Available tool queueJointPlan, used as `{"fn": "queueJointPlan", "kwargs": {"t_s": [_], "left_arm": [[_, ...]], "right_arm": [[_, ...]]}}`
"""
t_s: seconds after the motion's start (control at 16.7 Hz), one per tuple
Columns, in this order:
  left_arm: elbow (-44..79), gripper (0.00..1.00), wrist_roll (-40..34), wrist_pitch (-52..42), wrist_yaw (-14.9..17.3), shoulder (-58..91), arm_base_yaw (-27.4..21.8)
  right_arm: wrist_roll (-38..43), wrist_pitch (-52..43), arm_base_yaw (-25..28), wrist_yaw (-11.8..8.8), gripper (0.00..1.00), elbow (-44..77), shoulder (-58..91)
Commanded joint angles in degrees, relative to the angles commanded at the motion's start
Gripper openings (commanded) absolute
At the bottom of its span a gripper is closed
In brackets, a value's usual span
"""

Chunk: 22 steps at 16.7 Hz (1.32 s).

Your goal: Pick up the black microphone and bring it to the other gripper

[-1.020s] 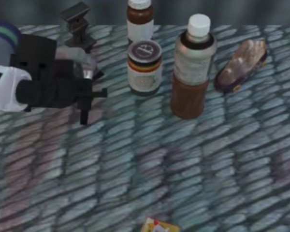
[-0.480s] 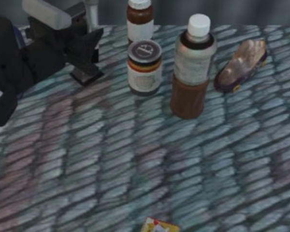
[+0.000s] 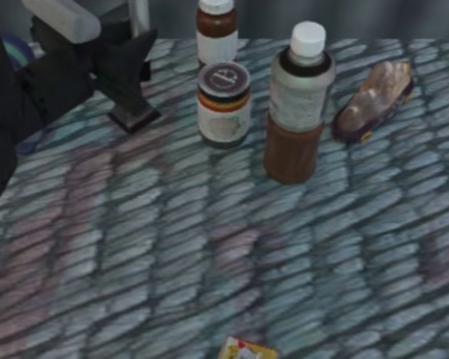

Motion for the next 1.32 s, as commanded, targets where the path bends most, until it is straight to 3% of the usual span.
{"fn": "queueJointPlan", "kwargs": {"t_s": [0.12, 0.24, 0.6, 0.72, 0.84, 1.32], "left_arm": [[0.1, 0.0, 0.0, -0.1, -0.9, -0.2, -0.9], [0.5, 0.0, -0.2, -0.7, -4.1, -1.1, -3.9], [1.6, 0.0, -1.2, -3.9, -20.0, -5.6, -18.8], [1.9, 0.0, -1.5, -4.7, -24.0, -7.1, -22.8], [2.1, 0.0, -1.6, -5.1, -25.7, -7.9, -24.5], [2.1, 0.0, -1.6, -5.1, -25.7, -7.9, -24.5]], "right_arm": [[0.0, 0.0, 0.0, 0.0, 1.0, 0.0, 0.0], [0.0, 0.0, 0.0, 0.0, 1.0, 0.0, 0.0], [0.0, 0.0, 0.0, 0.0, 1.0, 0.0, 0.0], [0.0, 0.0, 0.0, 0.0, 1.0, 0.0, 0.0], [0.0, 0.0, 0.0, 0.0, 1.0, 0.0, 0.0], [0.0, 0.0, 0.0, 0.0, 1.0, 0.0, 0.0]]}}
